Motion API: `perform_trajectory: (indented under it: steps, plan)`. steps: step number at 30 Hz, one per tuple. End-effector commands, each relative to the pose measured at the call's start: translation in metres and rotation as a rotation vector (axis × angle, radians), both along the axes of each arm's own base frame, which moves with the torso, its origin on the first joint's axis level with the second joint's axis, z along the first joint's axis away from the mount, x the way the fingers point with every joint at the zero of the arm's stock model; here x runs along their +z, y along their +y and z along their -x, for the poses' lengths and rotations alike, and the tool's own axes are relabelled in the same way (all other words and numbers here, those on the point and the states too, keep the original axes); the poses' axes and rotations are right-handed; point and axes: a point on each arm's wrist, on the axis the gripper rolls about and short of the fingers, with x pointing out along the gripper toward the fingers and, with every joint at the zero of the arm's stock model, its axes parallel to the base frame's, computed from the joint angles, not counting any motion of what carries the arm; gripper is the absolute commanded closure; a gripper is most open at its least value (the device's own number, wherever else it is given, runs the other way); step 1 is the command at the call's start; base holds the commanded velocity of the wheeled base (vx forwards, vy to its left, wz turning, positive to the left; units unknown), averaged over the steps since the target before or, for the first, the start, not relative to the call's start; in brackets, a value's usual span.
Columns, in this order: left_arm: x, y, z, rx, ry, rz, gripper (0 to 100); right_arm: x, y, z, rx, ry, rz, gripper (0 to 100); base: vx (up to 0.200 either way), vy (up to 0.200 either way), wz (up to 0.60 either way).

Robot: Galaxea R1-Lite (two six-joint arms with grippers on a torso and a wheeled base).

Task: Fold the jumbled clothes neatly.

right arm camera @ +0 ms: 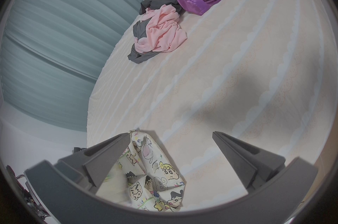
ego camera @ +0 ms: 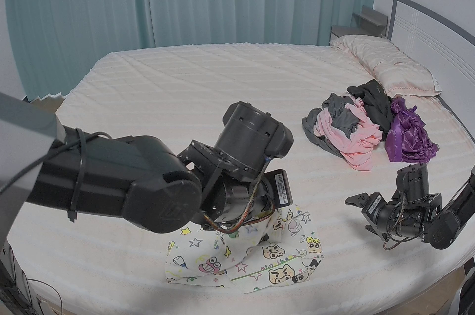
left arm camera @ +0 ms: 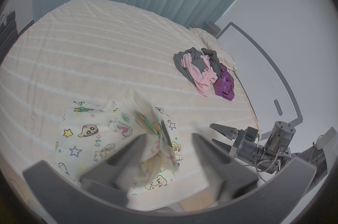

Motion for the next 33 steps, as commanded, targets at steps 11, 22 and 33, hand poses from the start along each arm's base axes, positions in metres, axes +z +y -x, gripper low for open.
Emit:
perform_trajectory:
  steps: [11, 22, 33]
  plan:
    - [-0.006, 0.001, 0.004, 0.046, 0.017, -0.011, 0, -0.002, 0.000, 0.000, 0.000, 0.007, 0.002, 0, 0.000, 0.000, 0.00]
    - [-0.023, 0.102, 0.020, 0.212, 0.214, 0.028, 0, -0.002, 0.002, 0.002, 0.013, 0.011, -0.001, 0, 0.000, 0.000, 0.00]
    - [-0.063, 0.154, 0.031, 0.325, 0.235, 0.102, 0, -0.002, 0.004, 0.003, 0.022, 0.011, 0.001, 0, -0.055, 0.000, 0.00]
